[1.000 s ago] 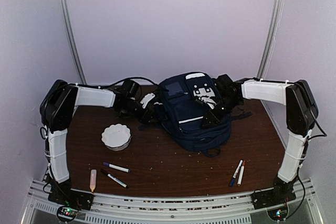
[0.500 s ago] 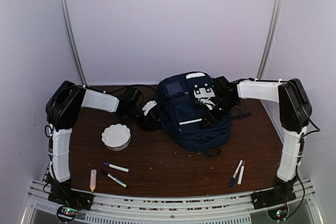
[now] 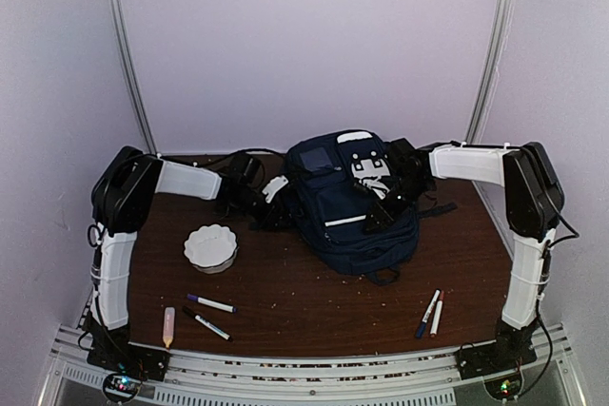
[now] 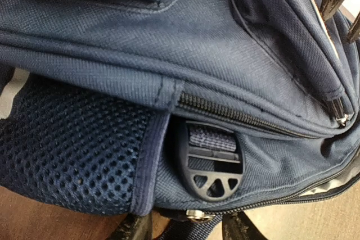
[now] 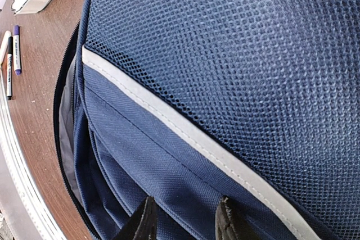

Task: Pack the student bag
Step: Zip the largest pocket of the bag in the student bag.

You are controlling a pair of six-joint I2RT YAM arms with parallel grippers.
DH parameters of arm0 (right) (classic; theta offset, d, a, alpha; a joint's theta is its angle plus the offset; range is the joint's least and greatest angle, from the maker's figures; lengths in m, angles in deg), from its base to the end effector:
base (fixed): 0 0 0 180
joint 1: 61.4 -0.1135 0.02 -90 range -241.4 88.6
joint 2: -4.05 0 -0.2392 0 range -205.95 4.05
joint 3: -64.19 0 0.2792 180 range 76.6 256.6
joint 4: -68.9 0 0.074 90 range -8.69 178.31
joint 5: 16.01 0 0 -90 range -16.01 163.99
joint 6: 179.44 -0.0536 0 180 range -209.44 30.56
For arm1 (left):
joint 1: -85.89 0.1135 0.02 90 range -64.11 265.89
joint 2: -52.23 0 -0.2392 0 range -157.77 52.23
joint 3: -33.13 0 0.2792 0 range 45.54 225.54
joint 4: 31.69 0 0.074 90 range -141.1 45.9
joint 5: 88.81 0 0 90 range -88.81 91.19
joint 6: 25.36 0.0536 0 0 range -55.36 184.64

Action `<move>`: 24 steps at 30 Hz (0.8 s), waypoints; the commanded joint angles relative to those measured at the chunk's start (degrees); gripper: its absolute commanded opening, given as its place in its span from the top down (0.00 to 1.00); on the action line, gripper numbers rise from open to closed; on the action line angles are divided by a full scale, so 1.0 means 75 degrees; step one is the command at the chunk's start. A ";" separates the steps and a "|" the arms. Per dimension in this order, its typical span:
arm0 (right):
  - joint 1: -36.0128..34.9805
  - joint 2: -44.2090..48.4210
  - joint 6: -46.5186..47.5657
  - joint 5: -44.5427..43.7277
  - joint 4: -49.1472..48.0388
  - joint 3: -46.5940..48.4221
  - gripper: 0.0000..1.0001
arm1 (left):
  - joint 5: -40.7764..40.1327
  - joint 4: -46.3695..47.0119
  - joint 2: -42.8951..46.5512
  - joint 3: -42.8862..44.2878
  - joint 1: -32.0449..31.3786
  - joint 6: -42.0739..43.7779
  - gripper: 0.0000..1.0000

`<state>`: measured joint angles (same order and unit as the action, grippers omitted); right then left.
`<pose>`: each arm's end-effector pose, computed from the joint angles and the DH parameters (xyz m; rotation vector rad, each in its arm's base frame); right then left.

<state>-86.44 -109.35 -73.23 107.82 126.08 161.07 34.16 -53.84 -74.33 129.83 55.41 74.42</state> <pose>0.3642 0.2031 0.1399 -1.0920 2.5578 0.8731 0.3970 -0.2675 0.0729 1.0808 2.2211 -0.8674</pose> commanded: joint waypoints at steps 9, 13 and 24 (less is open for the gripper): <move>0.0100 -0.0294 -0.0157 -0.0047 0.0141 -0.0023 0.63 | -0.0059 -0.0165 -0.0070 0.0284 -0.0111 0.0019 0.75; 0.0093 -0.0233 -0.0157 -0.0034 0.0147 -0.0034 0.63 | -0.0222 0.0004 0.0133 0.0033 -0.0120 -0.0100 0.77; 0.0092 -0.0118 -0.0180 0.0100 0.0054 -0.0092 0.63 | -0.0585 0.0075 0.0553 -0.0483 -0.0119 -0.0311 0.97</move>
<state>-86.13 -109.55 -73.62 109.59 126.00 161.07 31.45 -54.67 -73.72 128.28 54.71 72.89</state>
